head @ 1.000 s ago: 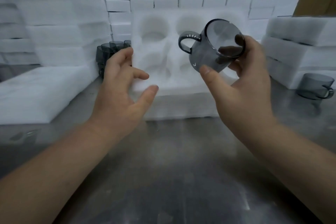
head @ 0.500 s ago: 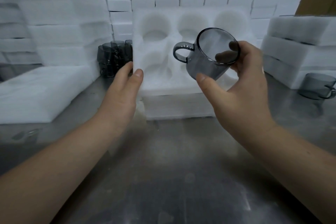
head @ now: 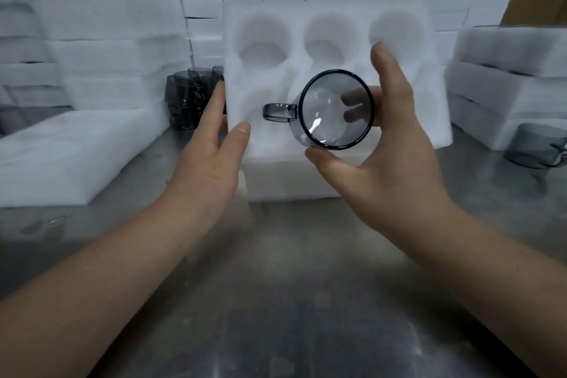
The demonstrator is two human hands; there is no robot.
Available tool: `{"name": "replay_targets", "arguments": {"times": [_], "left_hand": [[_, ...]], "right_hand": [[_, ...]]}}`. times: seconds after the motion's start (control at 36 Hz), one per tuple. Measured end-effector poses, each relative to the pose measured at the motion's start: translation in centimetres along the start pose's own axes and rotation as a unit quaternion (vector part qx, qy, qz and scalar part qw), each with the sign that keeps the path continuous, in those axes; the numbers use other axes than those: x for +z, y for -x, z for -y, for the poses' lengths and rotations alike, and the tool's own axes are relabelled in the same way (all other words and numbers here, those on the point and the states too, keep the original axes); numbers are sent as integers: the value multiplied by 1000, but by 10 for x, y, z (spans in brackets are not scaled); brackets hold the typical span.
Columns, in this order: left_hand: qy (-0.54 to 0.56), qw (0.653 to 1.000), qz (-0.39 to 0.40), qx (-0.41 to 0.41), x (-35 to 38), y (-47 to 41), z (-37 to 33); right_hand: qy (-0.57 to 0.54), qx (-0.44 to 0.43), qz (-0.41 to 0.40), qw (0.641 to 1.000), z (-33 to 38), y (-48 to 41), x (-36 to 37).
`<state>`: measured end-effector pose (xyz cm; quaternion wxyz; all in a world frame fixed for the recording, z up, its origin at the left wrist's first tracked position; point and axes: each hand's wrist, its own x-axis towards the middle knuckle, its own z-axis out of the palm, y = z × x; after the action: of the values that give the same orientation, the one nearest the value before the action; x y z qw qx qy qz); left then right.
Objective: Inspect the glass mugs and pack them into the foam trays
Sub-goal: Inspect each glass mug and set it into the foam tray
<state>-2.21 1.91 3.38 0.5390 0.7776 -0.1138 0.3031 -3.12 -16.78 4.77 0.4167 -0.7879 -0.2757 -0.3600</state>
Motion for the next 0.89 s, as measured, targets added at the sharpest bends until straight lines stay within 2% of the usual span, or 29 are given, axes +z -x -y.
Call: {"name": "replay_targets", "arguments": {"times": [0.14, 0.25, 0.36, 0.53, 0.75, 0.89], "left_hand": [[-38, 999, -7, 15, 1, 1, -1], [-75, 997, -11, 16, -1, 2, -3], [-84, 996, -14, 16, 0, 3, -3], [-87, 996, -12, 2, 0, 3, -4], [-91, 996, -9, -2, 0, 4, -7], [-97, 995, -5, -6, 0, 5, -8]], "right_hand": [[45, -43, -18, 998, 0, -2, 1], [16, -33, -32, 999, 2, -2, 3], [-9, -16, 0, 1000, 6, 0, 3], [121, -54, 17, 991, 12, -5, 1], [56, -40, 122, 990, 12, -5, -9], [45, -52, 133, 989, 8, -3, -10]]}}
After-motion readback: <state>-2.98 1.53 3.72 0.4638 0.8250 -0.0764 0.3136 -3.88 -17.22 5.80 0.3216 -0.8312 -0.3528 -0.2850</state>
